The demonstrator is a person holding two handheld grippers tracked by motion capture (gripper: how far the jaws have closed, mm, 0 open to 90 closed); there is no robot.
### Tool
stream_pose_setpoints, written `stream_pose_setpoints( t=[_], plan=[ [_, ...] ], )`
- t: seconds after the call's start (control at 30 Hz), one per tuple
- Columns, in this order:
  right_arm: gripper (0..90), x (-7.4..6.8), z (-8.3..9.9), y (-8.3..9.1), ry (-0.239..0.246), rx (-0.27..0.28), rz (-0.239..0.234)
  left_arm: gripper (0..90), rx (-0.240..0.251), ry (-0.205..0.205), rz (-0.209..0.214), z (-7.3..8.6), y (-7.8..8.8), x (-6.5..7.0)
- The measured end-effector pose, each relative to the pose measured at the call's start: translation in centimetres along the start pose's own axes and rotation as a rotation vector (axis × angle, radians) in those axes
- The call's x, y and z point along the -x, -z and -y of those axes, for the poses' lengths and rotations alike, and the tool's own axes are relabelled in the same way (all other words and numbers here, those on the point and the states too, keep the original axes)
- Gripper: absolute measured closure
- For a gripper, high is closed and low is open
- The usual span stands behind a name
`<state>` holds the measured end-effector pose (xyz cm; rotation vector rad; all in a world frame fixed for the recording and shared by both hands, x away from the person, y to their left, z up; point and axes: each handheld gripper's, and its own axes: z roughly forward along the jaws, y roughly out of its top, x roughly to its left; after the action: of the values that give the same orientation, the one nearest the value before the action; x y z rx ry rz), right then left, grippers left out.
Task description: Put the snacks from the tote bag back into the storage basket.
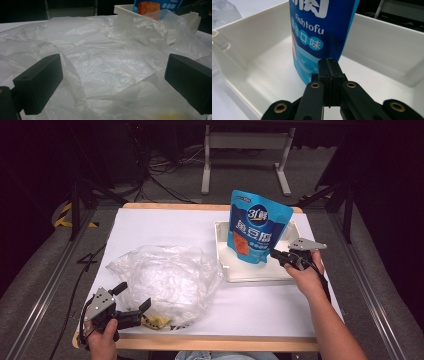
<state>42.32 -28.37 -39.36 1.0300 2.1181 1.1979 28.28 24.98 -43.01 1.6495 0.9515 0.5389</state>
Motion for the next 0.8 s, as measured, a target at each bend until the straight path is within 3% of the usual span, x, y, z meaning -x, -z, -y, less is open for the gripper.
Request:
stream_pose_setpoints(
  t=[0.43, 0.8],
  plan=[
    [90.0, 0.3, -0.2, -0.6, 0.020, -0.019, 0.028, 2.5, 0.010, -0.001, -0.001, 0.0, 0.0, 0.0],
    [90.0, 1.6, -0.4, -1.1, 0.011, -0.031, 0.077, 2.5, 0.000, 0.001, 0.001, 0.0, 0.0, 0.0]
  ],
)
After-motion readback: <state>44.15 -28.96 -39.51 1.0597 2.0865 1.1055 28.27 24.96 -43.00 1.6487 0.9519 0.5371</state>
